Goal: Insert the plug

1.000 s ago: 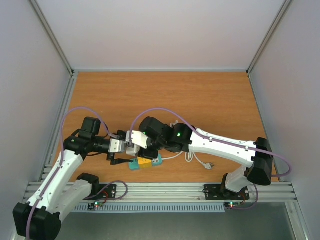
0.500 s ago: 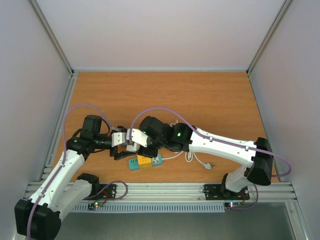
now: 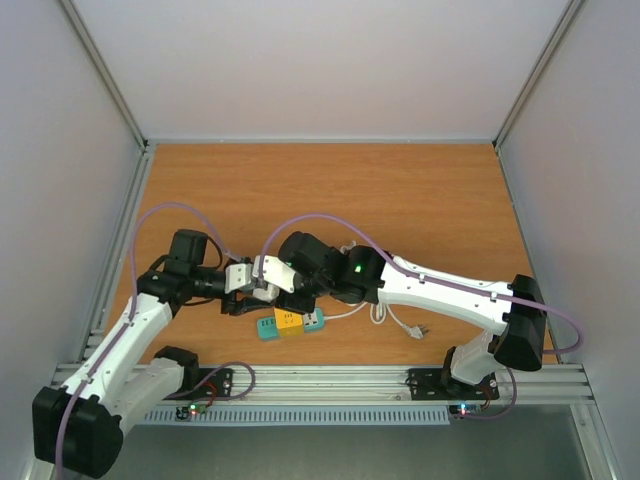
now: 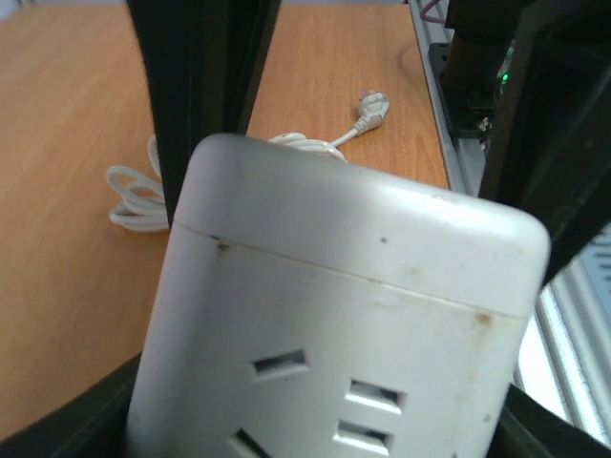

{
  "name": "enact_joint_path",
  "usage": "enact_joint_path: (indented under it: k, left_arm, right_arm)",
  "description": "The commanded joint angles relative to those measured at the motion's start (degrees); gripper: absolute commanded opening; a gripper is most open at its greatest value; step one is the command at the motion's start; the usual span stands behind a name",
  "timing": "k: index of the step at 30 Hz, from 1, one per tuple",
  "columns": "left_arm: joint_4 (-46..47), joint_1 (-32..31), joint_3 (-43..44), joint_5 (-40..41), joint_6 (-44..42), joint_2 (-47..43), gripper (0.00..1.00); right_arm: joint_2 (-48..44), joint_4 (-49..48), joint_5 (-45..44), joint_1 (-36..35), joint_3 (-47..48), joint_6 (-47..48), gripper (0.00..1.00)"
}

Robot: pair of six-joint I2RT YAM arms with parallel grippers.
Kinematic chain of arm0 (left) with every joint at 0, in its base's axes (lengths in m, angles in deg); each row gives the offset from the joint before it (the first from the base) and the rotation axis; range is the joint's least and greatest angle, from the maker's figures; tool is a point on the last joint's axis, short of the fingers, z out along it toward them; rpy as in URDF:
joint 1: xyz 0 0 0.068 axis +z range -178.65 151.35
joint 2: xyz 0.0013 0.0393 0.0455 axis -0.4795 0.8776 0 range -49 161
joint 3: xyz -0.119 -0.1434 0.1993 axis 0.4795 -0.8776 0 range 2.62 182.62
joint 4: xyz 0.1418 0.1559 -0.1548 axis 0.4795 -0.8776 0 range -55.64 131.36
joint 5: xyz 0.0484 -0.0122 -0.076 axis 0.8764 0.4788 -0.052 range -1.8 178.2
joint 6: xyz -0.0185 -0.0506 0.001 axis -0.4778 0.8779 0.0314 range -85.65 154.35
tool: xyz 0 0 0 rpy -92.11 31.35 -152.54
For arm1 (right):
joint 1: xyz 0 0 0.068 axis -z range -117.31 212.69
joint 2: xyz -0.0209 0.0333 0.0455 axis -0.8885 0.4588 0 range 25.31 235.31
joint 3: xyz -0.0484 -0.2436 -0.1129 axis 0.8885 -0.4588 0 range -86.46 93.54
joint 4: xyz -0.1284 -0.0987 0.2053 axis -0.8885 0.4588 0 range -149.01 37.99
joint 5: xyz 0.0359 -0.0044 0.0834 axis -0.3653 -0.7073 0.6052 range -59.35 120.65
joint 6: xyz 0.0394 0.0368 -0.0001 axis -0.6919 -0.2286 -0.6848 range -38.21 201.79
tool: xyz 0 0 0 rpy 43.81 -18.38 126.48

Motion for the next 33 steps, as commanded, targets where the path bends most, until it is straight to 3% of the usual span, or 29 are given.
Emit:
enact_joint_path:
  k: [1,4,7,8,9,10,13,16,18,26,33]
  left_arm:
    - [-2.35,0.24,2.28,-1.01,-2.98,2.32,0.46]
    - [-3.28,0.13,3.04,-2.47,-4.07,2.52,0.41]
    - [-1.27,0.19,2.99,-3.03,-3.32,1.09,0.35]
    - [0.46,0.21,2.97,-2.75,-2.47,0.47,0.34]
    - [2.32,0.26,2.82,-2.16,-0.9,-0.3,0.32]
    - [4.97,0.2,2.7,-1.32,0.53,-1.04,0.32]
    - [16.11,0.21,0.79,2.16,8.13,-4.29,0.31]
    - [26.51,0.23,-1.24,4.54,16.41,-7.11,0.3]
    - [31.33,0.2,-1.91,5.55,20.78,-7.99,0.29]
    - [40.99,0.13,-4.01,8.34,29.98,-9.18,0.29]
    - [41.98,0.18,-3.92,9.56,33.12,-8.8,0.29]
  right_arm:
    - [-0.94,-5.19,2.92,-0.83,0.54,-1.81,0.05]
    - [-0.47,-6.92,2.99,-0.85,0.12,-4.09,0.11]
    - [-0.74,-10.8,0.18,-0.81,-1.37,-8.69,0.36]
    - [-1.31,-12.33,-0.62,-0.77,-2.16,-10.41,0.56]
    - [-2.12,-14.09,-1.19,-0.6,-3.28,-12.13,0.93]
    - [-3.36,-17.18,-2.1,-0.47,-4.57,-14.37,0.98]
    - [-7.85,-25.42,-11.97,-0.32,-8.43,-25.23,0.99]
    - [-11.55,-32.47,-28.6,-0.25,-10.55,-39.44,0.99]
    - [-13.43,-32.08,-34.06,-0.08,-10.85,-47.72,0.99]
    - [-16.76,-35.5,-21.03,-0.14,-15.5,-64.75,0.98]
    - [-11.29,-36.05,-24.09,-1.44,-13.42,-68.94,0.91]
